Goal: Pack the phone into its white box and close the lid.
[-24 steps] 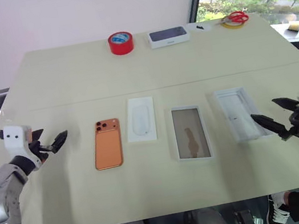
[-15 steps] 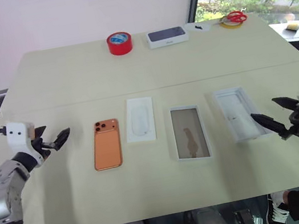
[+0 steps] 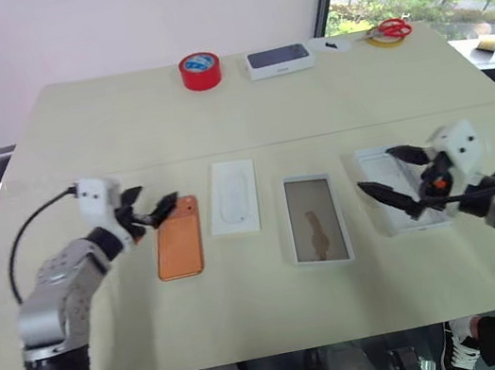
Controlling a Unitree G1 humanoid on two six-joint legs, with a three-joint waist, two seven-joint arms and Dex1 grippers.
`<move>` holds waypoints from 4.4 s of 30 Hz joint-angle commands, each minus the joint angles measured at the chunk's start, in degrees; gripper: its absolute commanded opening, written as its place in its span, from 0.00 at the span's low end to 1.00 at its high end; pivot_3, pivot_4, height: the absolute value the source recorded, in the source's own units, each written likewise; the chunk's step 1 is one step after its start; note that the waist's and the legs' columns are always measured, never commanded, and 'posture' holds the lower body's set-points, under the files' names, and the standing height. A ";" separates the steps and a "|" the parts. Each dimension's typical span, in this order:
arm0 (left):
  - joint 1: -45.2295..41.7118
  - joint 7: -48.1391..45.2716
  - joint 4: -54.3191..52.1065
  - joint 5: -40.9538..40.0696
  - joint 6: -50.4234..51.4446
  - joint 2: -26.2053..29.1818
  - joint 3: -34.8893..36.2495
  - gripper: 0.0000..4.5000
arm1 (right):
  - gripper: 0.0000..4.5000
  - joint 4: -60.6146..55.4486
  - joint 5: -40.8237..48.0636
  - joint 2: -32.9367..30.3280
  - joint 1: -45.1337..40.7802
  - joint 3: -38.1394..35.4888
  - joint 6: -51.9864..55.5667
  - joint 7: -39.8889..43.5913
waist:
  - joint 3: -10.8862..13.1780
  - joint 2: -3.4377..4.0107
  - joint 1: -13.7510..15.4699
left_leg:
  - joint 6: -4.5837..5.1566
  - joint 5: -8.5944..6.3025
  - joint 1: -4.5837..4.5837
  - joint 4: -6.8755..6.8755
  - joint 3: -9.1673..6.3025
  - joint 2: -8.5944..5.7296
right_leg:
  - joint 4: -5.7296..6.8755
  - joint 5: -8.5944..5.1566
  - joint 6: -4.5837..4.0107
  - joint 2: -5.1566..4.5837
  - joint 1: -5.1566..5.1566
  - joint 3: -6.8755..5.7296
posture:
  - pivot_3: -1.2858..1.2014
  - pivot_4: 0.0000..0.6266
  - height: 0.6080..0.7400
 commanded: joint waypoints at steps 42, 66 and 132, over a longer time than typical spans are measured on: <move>-26.31 22.17 12.82 -2.46 48.42 -22.31 15.15 0.01 | 1.00 -11.99 4.30 -6.13 -0.19 7.83 7.42 6.31 | 0.04 -0.08 0.01 | -0.04 0.03 0.00 0.04 -0.06 -0.03 | 0.02 0.00 0.00 0.02 0.01 -0.01 | 0.52 0.24 0.93; -29.64 20.17 11.90 -5.12 50.49 -24.82 28.70 0.00 | 0.02 -10.45 -14.34 -11.59 -10.68 37.41 3.22 11.75 | 0.08 -0.17 -0.03 | -0.05 0.04 -0.03 0.05 -0.08 -0.03 | 0.02 0.00 0.00 0.00 -0.02 -0.01 | 0.52 0.24 0.93; -1.01 -3.28 -6.10 -0.26 2.32 11.26 -10.01 0.87 | 0.02 16.23 -28.12 14.52 -31.42 32.75 2.26 1.89 | 0.08 -0.17 -0.09 | -0.29 0.16 -0.03 -0.06 0.07 -0.01 | 0.00 0.01 -0.04 -0.02 -0.12 0.00 | 0.52 0.24 0.93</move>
